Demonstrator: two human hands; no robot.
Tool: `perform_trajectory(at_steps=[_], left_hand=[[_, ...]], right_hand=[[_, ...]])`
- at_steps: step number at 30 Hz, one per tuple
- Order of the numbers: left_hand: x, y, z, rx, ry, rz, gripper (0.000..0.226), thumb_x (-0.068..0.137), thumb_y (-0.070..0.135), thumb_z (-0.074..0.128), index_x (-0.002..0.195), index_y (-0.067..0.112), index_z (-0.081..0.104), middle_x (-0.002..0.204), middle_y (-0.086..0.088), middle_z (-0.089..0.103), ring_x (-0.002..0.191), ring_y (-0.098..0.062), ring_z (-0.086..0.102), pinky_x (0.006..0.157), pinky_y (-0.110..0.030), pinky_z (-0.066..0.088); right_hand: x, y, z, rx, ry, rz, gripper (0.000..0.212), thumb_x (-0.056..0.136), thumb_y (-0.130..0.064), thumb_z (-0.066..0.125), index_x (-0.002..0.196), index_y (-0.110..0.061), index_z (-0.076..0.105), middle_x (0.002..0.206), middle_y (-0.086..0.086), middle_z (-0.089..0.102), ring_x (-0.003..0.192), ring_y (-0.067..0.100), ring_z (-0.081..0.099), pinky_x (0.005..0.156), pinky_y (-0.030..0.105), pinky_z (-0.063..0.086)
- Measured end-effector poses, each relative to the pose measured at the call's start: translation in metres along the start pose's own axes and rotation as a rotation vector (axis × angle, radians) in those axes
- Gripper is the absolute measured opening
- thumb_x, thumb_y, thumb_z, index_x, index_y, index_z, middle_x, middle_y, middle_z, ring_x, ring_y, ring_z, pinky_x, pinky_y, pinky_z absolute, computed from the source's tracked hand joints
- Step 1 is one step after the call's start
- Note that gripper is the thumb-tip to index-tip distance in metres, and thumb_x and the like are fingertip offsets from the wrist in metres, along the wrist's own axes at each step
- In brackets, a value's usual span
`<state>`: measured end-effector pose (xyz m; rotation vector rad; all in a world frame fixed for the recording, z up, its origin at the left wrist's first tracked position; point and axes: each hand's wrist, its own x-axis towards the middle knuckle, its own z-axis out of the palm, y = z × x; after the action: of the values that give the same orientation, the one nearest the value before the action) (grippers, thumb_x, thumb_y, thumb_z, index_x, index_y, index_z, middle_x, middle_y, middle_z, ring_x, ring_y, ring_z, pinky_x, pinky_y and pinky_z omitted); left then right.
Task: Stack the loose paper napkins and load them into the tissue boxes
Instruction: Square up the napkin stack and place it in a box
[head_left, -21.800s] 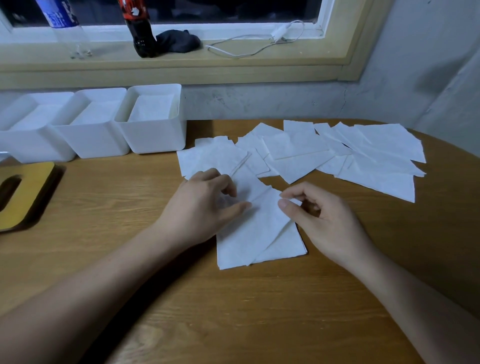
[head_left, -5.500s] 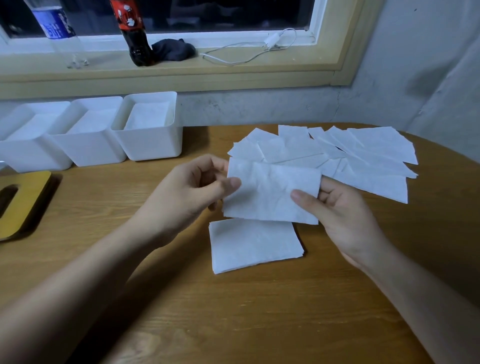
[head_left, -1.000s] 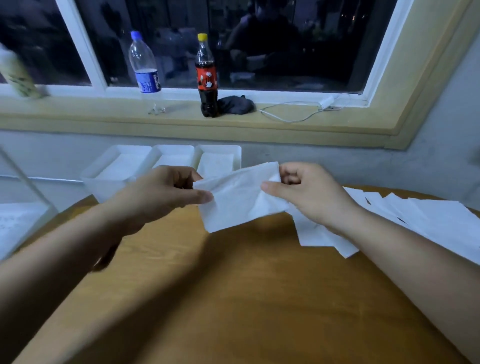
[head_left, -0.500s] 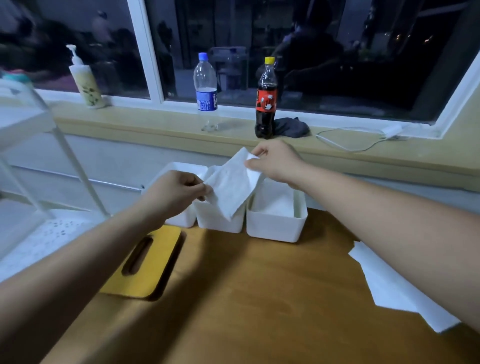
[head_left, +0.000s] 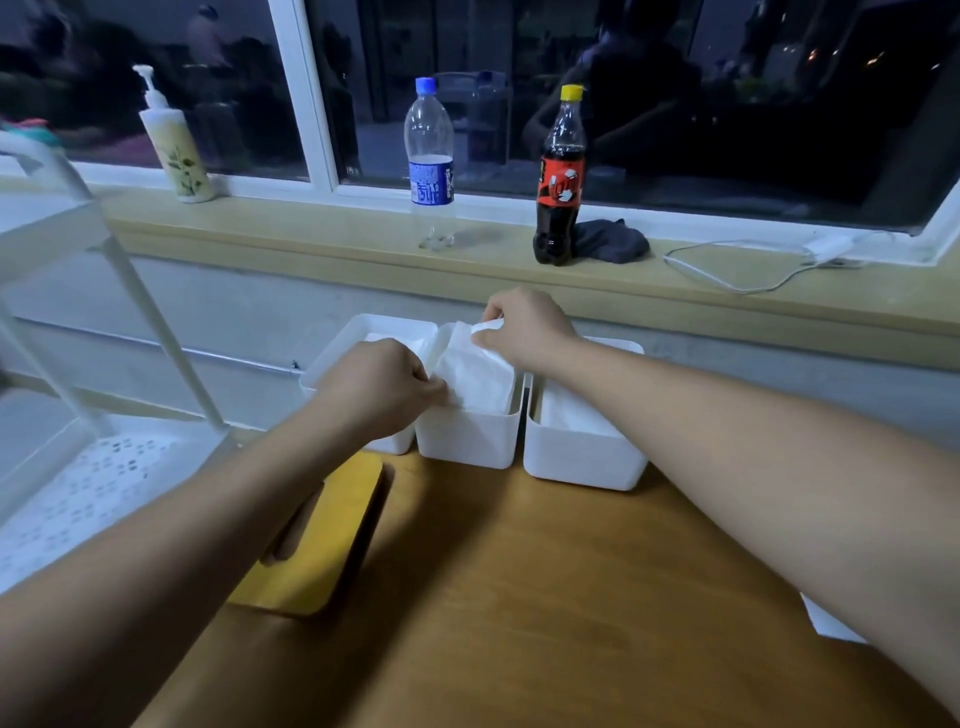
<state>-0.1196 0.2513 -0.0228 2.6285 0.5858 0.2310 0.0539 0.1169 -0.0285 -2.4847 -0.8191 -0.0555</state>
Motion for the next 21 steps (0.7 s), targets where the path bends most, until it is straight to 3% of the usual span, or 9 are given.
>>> perform_trajectory(at_steps=[2,5,8,11,14,17,21], left_hand=[[0.002,0.001,0.001,0.054,-0.006,0.004,0.055,0.093,0.044,0.073,0.057,0.013,0.046,0.054,-0.004,0.04,0.053,-0.021,0.034,0.053,-0.033,0.021],[0.004,0.004,0.001,0.152,-0.022,0.055,0.047,0.092,0.05,0.074,0.071,0.009,0.071,0.067,-0.006,0.066,0.064,-0.021,0.056,0.054,-0.032,0.032],[0.006,0.004,-0.002,0.168,0.048,0.133,0.032,0.089,0.048,0.081,0.086,0.018,0.069,0.083,0.001,0.067,0.077,-0.016,0.06,0.059,-0.032,0.041],[0.009,0.005,0.001,0.128,0.11,0.281,0.022,0.093,0.039,0.078,0.108,0.024,0.071,0.108,0.003,0.065,0.095,-0.022,0.062,0.079,-0.039,0.053],[0.011,0.011,0.004,0.237,-0.003,0.371,0.026,0.103,0.043,0.064,0.125,0.036,0.075,0.123,0.006,0.073,0.113,-0.024,0.064,0.096,-0.041,0.051],[0.013,0.02,0.002,0.342,-0.116,0.338,0.03,0.109,0.05,0.052,0.127,0.043,0.075,0.116,0.008,0.076,0.11,-0.022,0.061,0.098,-0.04,0.046],[0.014,0.026,0.007,0.435,-0.131,0.318,0.036,0.11,0.055,0.046,0.117,0.041,0.079,0.088,0.008,0.066,0.099,-0.021,0.053,0.097,-0.041,0.042]], right_hand=[[-0.002,0.001,0.003,-0.026,0.022,-0.029,0.019,0.094,-0.041,0.075,0.097,-0.024,0.069,0.107,-0.004,0.072,0.101,0.025,0.063,0.09,0.036,0.045],[-0.005,0.003,0.007,-0.122,0.064,-0.073,0.02,0.095,-0.045,0.073,0.101,-0.026,0.068,0.109,-0.004,0.071,0.109,0.026,0.06,0.1,0.039,0.037],[-0.009,0.007,0.006,-0.168,0.126,-0.127,0.027,0.091,-0.045,0.075,0.112,-0.029,0.069,0.116,-0.005,0.064,0.117,0.023,0.053,0.099,0.039,0.031],[-0.016,0.008,-0.004,-0.131,0.106,-0.21,0.026,0.093,-0.04,0.073,0.117,-0.032,0.072,0.118,-0.004,0.06,0.121,0.022,0.052,0.102,0.039,0.031],[-0.026,0.005,-0.009,-0.18,-0.055,-0.241,0.037,0.091,-0.041,0.07,0.128,-0.038,0.072,0.128,-0.004,0.065,0.127,0.02,0.055,0.102,0.038,0.029],[-0.031,0.002,-0.011,-0.237,-0.173,-0.218,0.042,0.094,-0.047,0.066,0.135,-0.04,0.069,0.139,-0.01,0.068,0.133,0.016,0.056,0.105,0.036,0.026],[-0.035,-0.001,-0.011,-0.355,-0.245,-0.225,0.04,0.099,-0.05,0.057,0.137,-0.04,0.067,0.132,-0.014,0.072,0.132,0.014,0.055,0.114,0.038,0.021]])
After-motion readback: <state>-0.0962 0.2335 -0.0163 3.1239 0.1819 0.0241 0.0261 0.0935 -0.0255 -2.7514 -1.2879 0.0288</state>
